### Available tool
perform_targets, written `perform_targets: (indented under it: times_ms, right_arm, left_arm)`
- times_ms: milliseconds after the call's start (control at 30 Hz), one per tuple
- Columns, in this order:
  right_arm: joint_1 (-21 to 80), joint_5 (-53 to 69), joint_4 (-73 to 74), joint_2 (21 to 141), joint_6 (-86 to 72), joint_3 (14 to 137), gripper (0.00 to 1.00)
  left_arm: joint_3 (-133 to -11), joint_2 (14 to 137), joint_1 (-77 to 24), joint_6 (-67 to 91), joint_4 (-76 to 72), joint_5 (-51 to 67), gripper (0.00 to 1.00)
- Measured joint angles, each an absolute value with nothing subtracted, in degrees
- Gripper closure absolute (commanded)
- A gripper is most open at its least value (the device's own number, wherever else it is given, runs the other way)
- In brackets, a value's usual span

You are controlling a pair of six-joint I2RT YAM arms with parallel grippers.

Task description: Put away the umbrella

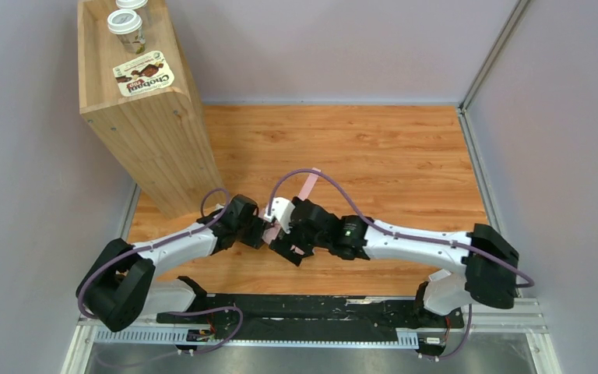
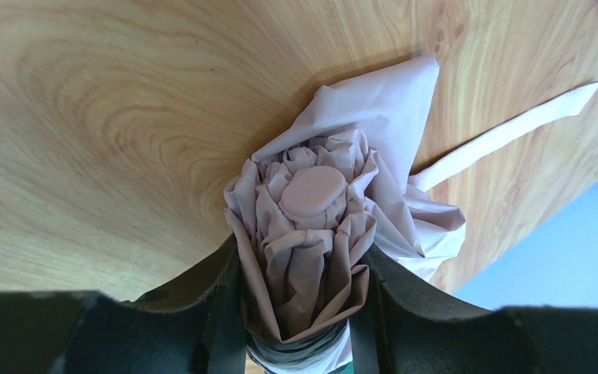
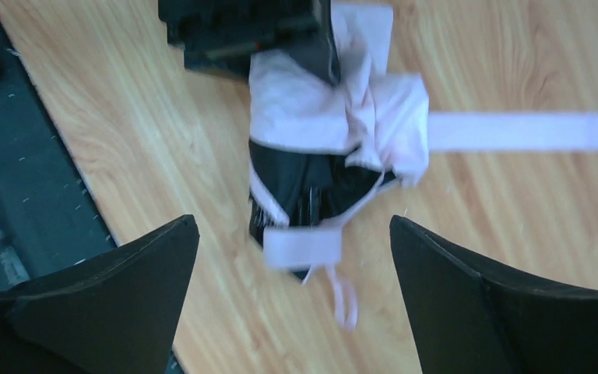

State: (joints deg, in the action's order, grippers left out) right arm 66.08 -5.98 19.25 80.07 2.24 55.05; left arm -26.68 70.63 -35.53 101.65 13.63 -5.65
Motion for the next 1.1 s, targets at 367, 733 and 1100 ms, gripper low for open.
perform_targets:
  times_ms: [367,733,1100]
  right_arm:
    - [68.1,-6.6,13.0,96.8,19.0,61.3,0.08]
    - [69.5,-11.7,1.5,101.0,19.3,56.6,0.31]
    - [70.6,-18.6,-6.7,105.1,13.3,54.3,0.62]
  left_arm:
    - [-28.8,73.1,-35.3,102.0,17.2,-0.6,1.00]
    - [-28.8,73.1,-34.7,102.6,18.2,1.5,1.00]
    - [-28.4,73.1,-34.7,102.7,17.0,0.9,1.00]
